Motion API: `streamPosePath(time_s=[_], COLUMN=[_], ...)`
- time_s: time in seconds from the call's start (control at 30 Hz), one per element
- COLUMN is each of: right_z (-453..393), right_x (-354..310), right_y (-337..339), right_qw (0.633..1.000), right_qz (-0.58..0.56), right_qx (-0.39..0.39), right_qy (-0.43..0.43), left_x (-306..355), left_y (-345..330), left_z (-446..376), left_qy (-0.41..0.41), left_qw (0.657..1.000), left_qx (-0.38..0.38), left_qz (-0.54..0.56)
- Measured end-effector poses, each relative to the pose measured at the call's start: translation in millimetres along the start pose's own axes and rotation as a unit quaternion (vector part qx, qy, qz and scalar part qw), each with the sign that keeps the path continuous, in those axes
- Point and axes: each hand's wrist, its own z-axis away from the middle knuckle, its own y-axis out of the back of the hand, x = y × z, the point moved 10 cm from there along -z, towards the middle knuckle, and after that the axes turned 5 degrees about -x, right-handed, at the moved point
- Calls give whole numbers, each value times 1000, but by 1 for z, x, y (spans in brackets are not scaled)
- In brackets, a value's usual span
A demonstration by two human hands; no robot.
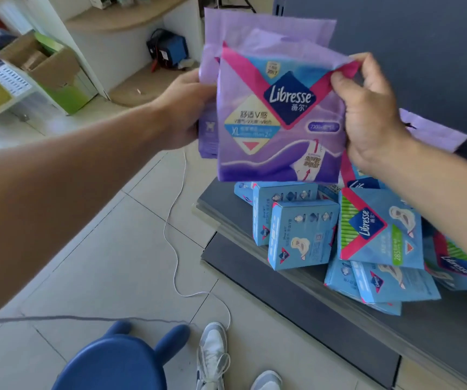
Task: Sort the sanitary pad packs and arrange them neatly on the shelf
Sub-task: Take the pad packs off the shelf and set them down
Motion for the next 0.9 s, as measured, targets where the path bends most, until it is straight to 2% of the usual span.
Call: streamPosePath(time_s=[0.13,0.3,0.4,0.5,0.67,0.73,0.83,0.9], right_z=[18,40,60,87,144,173,226,269], right_x=[14,28,28,25,10,7,-2,3], right_y=[0,13,21,30,31,23,19,23], right_qw=[999,997,995,992,984,985,987,988], right_qz=[-30,-46,-42,-4,41,25,100,97], right_qx=[5,31,69,111,164,161,127,123], right_qy=[-36,-58,-57,-64,-59,-51,-15,-11], left_x=[-23,-34,-36,-30,-44,-51,-60,-66], left_y=[-33,-43,-63,-86,-90,-90,-101,-121], left_z=[19,41,56,75,108,126,151,169], left_qy=[30,45,53,11,-35,-23,-15,-21], left_qw=[998,999,996,990,987,986,983,979], left_qx=[-17,3,-55,-140,-138,-155,-179,-205], left_qz=[48,31,54,-3,-70,-51,-22,-6])
